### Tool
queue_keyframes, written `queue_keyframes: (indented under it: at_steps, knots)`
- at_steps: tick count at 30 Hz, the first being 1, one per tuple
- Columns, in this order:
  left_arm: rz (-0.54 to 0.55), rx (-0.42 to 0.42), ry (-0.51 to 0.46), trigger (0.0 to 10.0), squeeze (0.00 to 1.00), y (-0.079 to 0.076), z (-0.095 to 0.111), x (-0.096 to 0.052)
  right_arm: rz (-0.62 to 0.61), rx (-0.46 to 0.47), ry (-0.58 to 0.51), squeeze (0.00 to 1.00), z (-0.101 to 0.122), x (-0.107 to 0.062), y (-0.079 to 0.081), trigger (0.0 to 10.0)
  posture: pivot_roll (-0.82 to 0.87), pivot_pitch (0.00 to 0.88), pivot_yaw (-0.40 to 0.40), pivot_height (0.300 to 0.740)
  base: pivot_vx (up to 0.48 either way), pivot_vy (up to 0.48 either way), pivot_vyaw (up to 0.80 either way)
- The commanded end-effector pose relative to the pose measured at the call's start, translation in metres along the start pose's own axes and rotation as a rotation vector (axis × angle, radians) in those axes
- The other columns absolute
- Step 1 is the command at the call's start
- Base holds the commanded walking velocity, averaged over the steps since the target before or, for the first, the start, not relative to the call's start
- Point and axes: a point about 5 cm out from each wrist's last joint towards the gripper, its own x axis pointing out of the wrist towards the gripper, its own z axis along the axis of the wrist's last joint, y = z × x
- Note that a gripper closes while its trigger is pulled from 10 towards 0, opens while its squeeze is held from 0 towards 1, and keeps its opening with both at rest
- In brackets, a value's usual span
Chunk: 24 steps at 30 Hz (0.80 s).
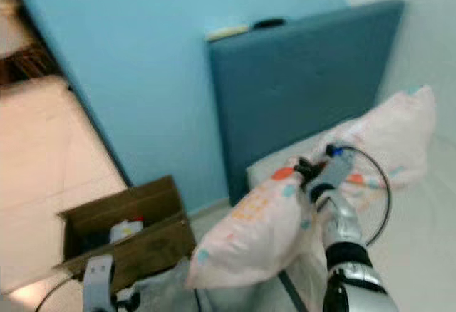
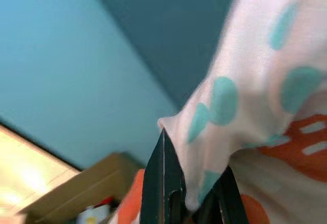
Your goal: Clean up the room
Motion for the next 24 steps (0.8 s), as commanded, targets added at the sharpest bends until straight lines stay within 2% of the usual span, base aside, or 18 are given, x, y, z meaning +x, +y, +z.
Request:
queue_keyframes:
  at_steps: [1, 6, 9, 17, 24]
  knots:
    - [-0.024, 0.013, -0.017, 10.0, 0.00, -0.008, 0.007, 0.002, -0.007, 0.000, -0.104, 0.00, 0.022, 0.002, -0.003, 10.0, -0.01, 0.000, 0.009, 0.740, 0.000, -0.465, 0.00]
    - [-0.027, 0.015, -0.016, 10.0, 0.00, -0.012, 0.008, 0.003, -0.013, 0.004, -0.123, 0.00, 0.026, 0.004, -0.003, 10.0, -0.01, 0.000, 0.009, 0.740, 0.000, -0.457, 0.00]
    - [-0.048, -0.004, -0.029, 10.0, 0.00, -0.017, 0.012, 0.005, -0.021, 0.006, -0.133, 0.00, 0.029, 0.004, -0.004, 10.0, -0.02, 0.000, 0.008, 0.740, 0.000, 0.000, 0.00]
    - [-0.076, 0.008, -0.043, 10.0, 0.00, -0.023, 0.016, 0.006, -0.018, 0.005, -0.134, 0.00, 0.028, 0.004, -0.002, 10.0, -0.02, 0.000, 0.007, 0.740, 0.000, 0.000, 0.00]
    - [-0.065, 0.022, -0.074, 10.0, 0.00, -0.024, 0.024, 0.007, -0.001, 0.003, -0.136, 0.00, 0.028, 0.006, 0.002, 10.0, -0.02, 0.000, 0.004, 0.740, 0.000, -0.464, 0.00]
